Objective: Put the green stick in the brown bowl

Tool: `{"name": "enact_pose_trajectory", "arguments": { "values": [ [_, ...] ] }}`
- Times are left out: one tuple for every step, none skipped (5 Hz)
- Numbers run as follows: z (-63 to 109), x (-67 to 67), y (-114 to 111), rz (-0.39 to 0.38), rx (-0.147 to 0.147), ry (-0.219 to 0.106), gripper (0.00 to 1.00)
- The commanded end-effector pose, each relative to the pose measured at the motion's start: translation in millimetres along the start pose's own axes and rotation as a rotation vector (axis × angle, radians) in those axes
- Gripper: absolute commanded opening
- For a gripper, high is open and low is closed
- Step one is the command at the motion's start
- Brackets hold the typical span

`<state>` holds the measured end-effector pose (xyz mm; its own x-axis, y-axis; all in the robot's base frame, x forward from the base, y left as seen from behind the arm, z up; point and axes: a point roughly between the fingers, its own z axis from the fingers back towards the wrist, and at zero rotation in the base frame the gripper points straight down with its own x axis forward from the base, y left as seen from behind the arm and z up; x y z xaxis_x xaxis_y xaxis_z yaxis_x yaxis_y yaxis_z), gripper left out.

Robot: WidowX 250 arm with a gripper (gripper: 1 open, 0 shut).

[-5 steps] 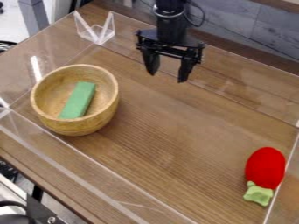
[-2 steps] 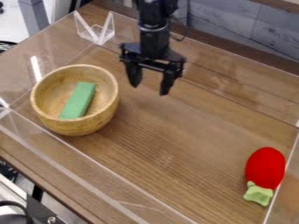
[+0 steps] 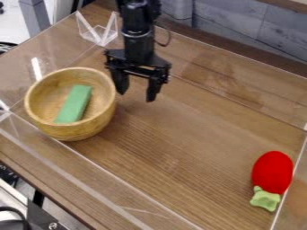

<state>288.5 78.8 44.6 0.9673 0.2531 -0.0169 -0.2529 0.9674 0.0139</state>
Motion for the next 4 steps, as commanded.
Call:
{"name": "enact_pose_trajectory", "arguments": {
  "values": [
    [25.2,-2.0,13,-0.008,0.007,-0.052,1.00],
    [26.9,-7.9,22,-0.024,0.011,-0.036,1.00],
    [28.2,-7.0,26,0.004,0.018,-0.011,1.00],
    [34.8,-5.5,32,0.031,0.018,0.002,1.00]
  ]
}}
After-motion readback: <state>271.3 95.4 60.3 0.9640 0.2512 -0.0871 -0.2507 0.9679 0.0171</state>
